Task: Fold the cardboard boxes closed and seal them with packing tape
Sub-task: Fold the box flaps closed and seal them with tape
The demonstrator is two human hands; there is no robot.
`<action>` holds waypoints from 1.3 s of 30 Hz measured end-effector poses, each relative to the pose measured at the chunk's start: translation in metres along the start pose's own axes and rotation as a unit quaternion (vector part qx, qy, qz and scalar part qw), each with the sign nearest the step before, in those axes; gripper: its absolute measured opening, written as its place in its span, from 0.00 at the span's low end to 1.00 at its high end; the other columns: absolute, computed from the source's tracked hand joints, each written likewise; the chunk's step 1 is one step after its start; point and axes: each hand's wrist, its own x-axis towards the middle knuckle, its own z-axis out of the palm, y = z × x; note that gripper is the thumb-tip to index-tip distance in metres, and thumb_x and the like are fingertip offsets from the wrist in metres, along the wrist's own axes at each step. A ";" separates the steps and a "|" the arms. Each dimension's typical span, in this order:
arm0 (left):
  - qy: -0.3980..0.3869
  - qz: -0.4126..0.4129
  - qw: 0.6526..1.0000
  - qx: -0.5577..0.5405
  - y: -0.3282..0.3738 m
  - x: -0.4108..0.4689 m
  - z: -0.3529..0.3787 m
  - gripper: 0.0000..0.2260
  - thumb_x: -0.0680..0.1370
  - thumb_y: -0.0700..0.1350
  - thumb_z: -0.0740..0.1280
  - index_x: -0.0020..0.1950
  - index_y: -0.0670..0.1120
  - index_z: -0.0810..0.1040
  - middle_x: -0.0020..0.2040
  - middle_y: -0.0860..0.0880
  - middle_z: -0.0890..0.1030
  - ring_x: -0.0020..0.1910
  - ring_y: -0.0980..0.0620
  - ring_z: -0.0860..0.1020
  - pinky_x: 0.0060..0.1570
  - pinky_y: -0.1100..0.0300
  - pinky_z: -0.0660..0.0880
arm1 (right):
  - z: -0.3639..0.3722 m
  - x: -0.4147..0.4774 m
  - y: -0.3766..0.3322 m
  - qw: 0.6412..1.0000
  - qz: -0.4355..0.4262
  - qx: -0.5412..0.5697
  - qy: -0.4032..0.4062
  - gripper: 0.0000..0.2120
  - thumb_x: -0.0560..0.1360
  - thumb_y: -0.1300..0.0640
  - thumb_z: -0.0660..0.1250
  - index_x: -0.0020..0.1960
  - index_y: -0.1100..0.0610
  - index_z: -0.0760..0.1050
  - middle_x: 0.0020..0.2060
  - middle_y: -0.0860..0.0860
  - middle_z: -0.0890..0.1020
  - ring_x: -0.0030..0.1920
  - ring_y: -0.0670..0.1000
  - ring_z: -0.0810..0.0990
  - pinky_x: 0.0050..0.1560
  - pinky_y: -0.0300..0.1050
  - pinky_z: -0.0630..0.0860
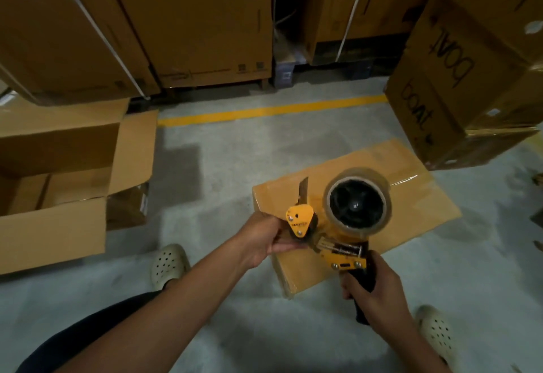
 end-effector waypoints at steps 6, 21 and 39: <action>0.007 0.025 0.987 0.160 -0.012 -0.004 -0.008 0.08 0.80 0.31 0.59 0.51 0.35 0.78 0.44 0.34 0.83 0.38 0.44 0.84 0.38 0.55 0.83 | 0.011 -0.014 0.006 0.972 0.153 0.135 -0.117 0.09 0.64 0.66 0.70 0.43 0.67 0.75 0.29 0.59 0.80 0.29 0.57 0.78 0.32 0.54 0.76; -0.037 -0.039 0.993 0.106 0.000 0.013 -0.067 0.14 0.81 0.29 0.55 0.56 0.34 0.80 0.44 0.38 0.84 0.43 0.43 0.85 0.40 0.55 0.83 | 0.055 -0.010 -0.008 0.981 0.102 0.134 -0.096 0.11 0.72 0.75 0.63 0.34 0.66 0.74 0.24 0.60 0.70 0.25 0.54 0.67 0.27 0.46 0.65; 0.074 0.111 0.955 0.266 0.055 0.190 -0.136 0.07 0.72 0.26 0.69 0.38 0.36 0.81 0.32 0.42 0.80 0.29 0.51 0.77 0.34 0.59 0.79 | 0.144 0.081 0.036 0.961 0.224 0.149 -0.064 0.12 0.73 0.72 0.63 0.32 0.64 0.75 0.25 0.60 0.70 0.26 0.55 0.67 0.29 0.47 0.65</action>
